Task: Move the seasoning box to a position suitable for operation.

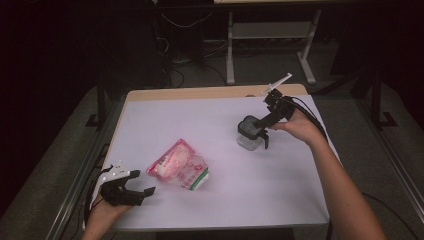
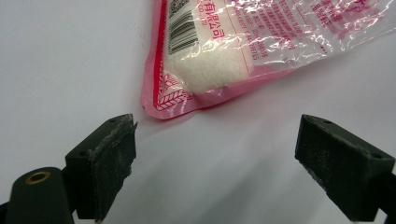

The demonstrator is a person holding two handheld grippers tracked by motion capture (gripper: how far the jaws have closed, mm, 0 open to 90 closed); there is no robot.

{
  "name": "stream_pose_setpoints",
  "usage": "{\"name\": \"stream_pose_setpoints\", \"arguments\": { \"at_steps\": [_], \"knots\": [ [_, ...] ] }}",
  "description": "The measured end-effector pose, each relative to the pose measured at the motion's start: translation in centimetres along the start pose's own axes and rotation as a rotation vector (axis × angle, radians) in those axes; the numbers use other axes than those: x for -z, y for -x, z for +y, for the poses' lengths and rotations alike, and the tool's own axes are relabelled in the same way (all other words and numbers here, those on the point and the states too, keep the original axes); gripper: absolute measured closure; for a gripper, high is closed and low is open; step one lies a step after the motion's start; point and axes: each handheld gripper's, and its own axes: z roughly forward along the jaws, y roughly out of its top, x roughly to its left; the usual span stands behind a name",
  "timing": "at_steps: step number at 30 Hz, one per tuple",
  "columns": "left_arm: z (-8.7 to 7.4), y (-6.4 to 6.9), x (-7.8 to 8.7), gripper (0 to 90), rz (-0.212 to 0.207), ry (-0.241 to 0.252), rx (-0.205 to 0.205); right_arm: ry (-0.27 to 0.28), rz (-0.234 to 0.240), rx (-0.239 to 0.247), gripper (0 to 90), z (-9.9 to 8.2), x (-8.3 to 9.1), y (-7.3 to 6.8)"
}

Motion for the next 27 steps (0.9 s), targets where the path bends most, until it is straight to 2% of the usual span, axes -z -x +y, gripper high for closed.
{"name": "stream_pose_setpoints", "arguments": {
  "at_steps": [4, 7, 12, 15, 19, 27],
  "knots": [
    [0.0, 0.1, -0.1, 11.8, -0.002, -0.005, -0.001, -0.027, 0.044, 0.013, 7.6, 0.6, -1.7, -0.3],
    [-0.1, 0.1, -0.1, 11.8, -0.003, -0.006, 0.0, -0.056, 0.05, 0.024, 7.5, 0.6, -2.7, -0.5],
    [-0.1, 0.1, -0.2, 11.8, -0.006, -0.011, 0.003, -0.074, 0.055, 0.037, 5.8, 0.7, -3.5, -1.0],
    [-0.1, 0.1, -0.2, 11.9, -0.01, -0.02, -0.01, -0.095, 0.042, 0.041, 4.3, 0.8, -4.0, -1.3],
    [-0.1, 0.1, -0.2, 11.8, -0.012, -0.017, -0.006, -0.13, 0.015, 0.054, 3.2, 0.8, -5.1, -1.6],
    [-0.2, 0.0, -0.3, 11.9, -0.013, -0.019, -0.004, -0.192, -0.005, 0.06, 5.3, 0.6, -6.6, -1.7]
  ]
}}
